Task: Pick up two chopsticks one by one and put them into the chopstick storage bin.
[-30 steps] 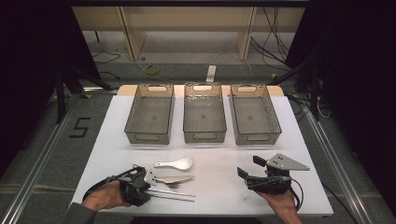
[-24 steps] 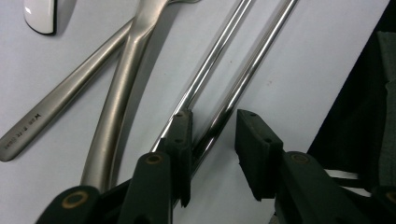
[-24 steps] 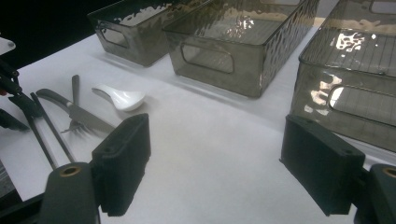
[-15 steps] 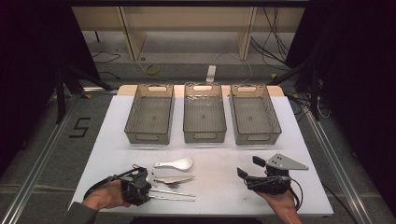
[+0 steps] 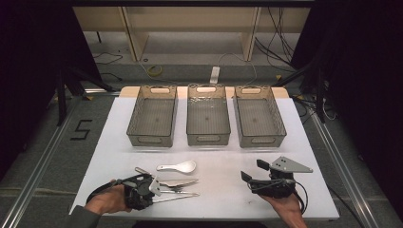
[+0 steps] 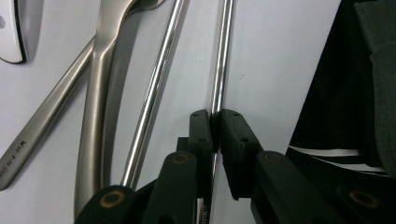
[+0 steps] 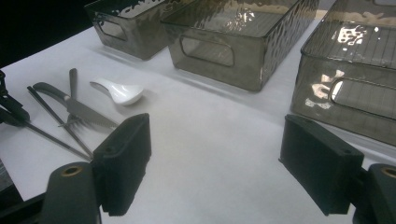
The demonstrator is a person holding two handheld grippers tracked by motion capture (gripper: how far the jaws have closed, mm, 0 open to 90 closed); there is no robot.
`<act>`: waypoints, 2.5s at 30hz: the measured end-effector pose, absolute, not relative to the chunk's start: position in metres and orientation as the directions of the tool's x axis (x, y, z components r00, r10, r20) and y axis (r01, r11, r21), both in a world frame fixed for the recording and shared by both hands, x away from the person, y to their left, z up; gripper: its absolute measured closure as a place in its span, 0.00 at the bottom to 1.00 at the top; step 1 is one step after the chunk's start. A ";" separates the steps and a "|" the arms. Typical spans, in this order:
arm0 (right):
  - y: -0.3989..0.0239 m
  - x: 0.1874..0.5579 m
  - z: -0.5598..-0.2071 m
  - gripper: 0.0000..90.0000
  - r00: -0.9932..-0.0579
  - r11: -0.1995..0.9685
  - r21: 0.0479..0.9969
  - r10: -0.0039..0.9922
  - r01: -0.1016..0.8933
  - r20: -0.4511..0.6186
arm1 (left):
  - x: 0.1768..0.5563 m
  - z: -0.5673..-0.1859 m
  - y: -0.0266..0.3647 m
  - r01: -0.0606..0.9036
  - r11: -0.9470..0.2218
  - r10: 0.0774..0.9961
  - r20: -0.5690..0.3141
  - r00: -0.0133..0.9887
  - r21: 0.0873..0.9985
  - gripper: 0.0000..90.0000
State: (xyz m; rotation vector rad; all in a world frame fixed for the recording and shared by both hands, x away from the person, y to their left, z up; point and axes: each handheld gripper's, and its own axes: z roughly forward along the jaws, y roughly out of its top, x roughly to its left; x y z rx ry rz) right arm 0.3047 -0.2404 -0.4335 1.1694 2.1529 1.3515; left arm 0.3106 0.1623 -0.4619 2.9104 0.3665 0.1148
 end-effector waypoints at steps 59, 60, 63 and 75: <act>-0.242 0.305 -0.434 0.28 -0.606 0.194 0.862 0.780 0.468 0.153 | 0.393 -0.376 0.185 0.539 -0.458 0.766 0.006 0.643 0.707 0.94; -0.242 0.305 -0.434 0.28 -0.606 0.195 0.862 0.780 0.469 0.154 | 0.397 -0.375 0.186 0.539 -0.454 0.770 0.007 0.638 0.709 0.94; -0.243 0.306 -0.434 0.28 -0.608 0.196 0.863 0.780 0.465 0.150 | 0.406 -0.373 0.189 0.547 -0.411 0.791 -0.013 0.611 0.729 0.94; -0.242 0.306 -0.435 0.28 -0.607 0.195 0.861 0.779 0.469 0.154 | 0.436 -0.365 0.205 0.561 -0.321 0.854 -0.023 0.520 0.763 0.94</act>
